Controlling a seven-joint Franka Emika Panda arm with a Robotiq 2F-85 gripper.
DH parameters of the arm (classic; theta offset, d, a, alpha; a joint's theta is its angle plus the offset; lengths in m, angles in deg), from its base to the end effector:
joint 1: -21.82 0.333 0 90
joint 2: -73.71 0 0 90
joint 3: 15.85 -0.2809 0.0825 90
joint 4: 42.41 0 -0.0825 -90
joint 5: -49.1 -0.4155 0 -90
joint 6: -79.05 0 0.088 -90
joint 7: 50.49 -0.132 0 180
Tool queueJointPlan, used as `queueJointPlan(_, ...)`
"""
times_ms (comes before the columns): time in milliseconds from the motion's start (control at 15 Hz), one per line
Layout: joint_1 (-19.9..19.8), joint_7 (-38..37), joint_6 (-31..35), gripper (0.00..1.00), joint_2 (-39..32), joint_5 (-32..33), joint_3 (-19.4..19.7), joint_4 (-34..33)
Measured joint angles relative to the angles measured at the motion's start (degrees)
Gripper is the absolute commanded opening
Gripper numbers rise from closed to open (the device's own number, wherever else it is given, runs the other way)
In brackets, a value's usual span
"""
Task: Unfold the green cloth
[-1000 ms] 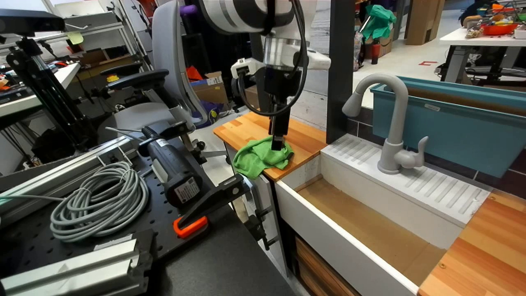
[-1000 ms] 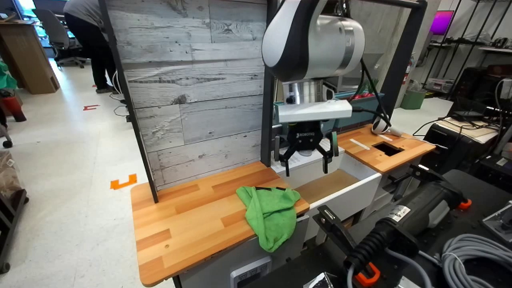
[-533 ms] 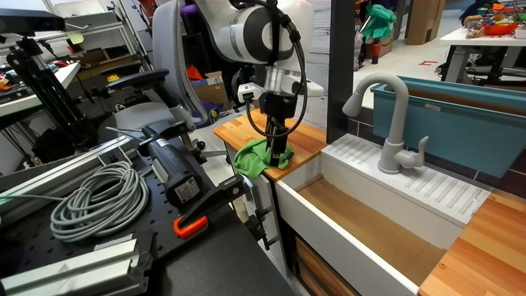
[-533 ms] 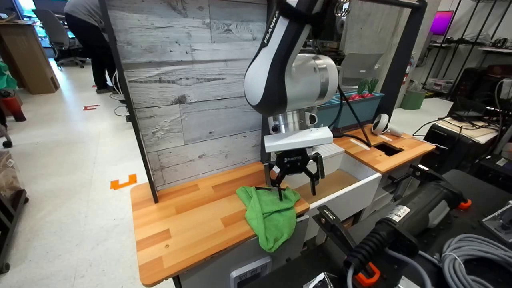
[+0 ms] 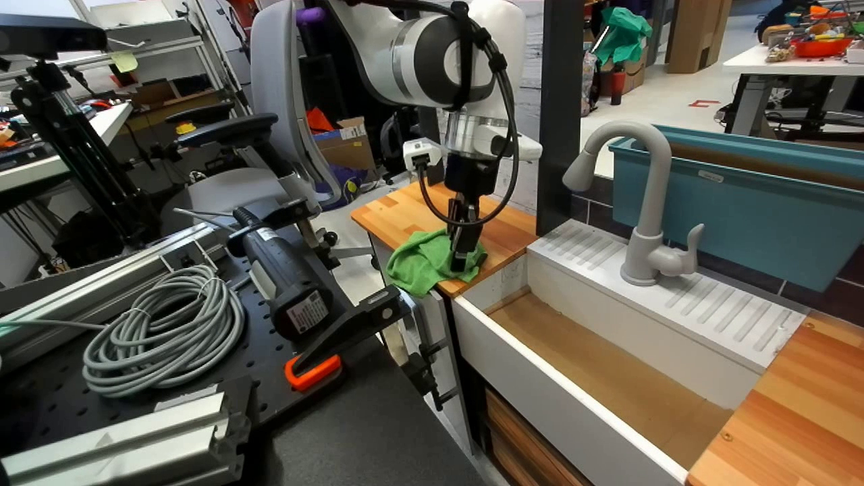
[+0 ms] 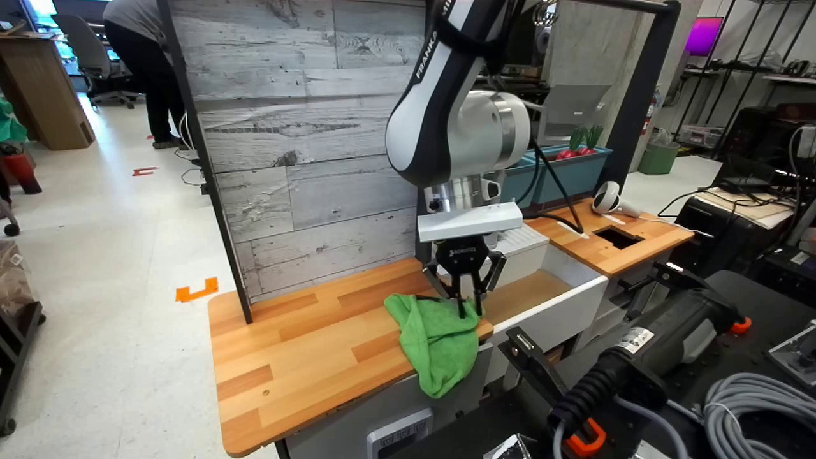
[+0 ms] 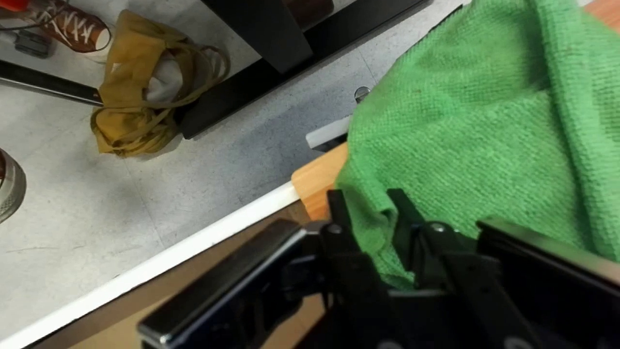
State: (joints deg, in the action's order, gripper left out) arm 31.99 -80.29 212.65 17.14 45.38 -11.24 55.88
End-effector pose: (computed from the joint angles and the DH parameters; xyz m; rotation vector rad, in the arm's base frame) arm 0.5642 0.0501 -0.0755 2.8792 -0.6636 -0.5065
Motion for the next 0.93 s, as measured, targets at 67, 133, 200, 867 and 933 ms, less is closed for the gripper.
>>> queueJointPlan(67,0.04,0.00,0.00,0.00,0.00,0.00,0.00,0.00)
queueJointPlan(133,0.13,0.00,0.00,0.00,0.00,0.00,0.00,0.00)
queueJointPlan(200,0.29,0.00,0.09,0.00,0.01,0.01,0.01,0.04)
queueJointPlan(867,8.56,-3.10,5.42,0.01,18.14,1.81,0.07,17.54)
queueJointPlan(933,9.66,-4.63,5.90,0.01,20.31,2.90,0.11,18.86)
